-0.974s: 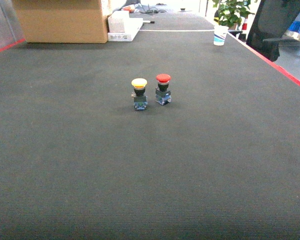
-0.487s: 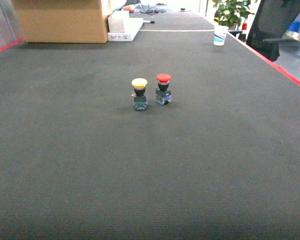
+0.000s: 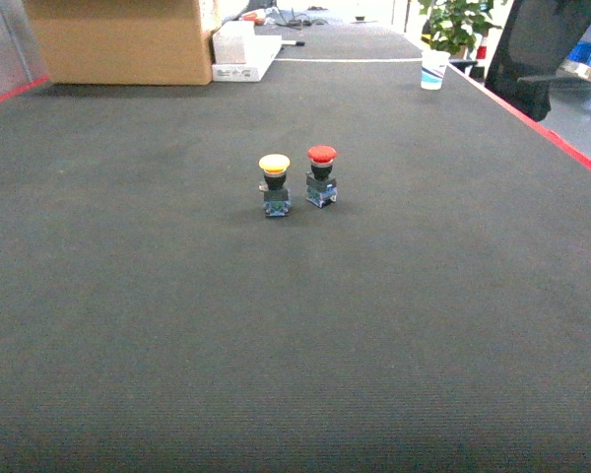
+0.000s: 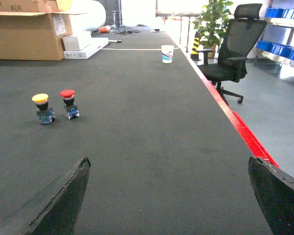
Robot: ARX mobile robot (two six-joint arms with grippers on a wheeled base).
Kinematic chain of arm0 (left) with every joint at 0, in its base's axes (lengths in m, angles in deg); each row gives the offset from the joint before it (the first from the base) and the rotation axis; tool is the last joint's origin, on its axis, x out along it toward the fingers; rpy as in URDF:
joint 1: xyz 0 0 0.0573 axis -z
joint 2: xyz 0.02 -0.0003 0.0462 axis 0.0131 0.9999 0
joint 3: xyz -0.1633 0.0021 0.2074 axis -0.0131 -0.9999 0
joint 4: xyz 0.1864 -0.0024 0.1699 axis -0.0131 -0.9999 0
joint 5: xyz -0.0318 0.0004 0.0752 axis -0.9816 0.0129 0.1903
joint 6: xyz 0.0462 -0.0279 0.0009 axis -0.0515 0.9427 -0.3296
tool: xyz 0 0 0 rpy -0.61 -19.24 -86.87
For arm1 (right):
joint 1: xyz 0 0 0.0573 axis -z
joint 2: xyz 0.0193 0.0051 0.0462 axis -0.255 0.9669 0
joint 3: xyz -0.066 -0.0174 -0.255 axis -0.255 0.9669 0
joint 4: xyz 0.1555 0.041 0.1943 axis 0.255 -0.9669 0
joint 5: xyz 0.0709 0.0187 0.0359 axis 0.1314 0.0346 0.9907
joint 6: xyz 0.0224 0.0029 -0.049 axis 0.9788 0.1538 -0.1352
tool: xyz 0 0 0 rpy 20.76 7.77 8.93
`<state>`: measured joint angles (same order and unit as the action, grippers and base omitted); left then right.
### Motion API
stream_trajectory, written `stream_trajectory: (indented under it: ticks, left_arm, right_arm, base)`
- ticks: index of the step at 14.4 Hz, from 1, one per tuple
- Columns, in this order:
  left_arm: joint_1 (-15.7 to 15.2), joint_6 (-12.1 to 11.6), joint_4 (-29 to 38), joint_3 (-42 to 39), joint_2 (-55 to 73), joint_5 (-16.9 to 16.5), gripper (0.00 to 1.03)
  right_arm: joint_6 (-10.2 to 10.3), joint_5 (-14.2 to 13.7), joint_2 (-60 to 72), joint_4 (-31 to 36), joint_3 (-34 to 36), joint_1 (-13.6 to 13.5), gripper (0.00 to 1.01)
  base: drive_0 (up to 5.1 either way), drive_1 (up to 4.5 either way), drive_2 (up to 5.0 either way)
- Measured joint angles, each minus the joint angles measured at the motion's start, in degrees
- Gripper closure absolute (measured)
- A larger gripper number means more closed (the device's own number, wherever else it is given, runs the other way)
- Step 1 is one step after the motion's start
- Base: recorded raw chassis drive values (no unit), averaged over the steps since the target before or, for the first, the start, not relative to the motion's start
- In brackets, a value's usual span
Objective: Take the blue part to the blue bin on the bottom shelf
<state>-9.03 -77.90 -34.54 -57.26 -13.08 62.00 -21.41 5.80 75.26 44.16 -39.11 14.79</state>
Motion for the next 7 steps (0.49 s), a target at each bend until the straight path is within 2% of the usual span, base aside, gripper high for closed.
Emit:
stream_trajectory:
  ticks: [7]
  left_arm:
    - [0.00, 0.00, 0.00, 0.00, 0.00, 0.00, 0.59]
  right_arm:
    - [0.00, 0.00, 0.00, -0.02, 0.00, 0.00, 0.03]
  base:
    - [0.0, 0.00, 0.0]
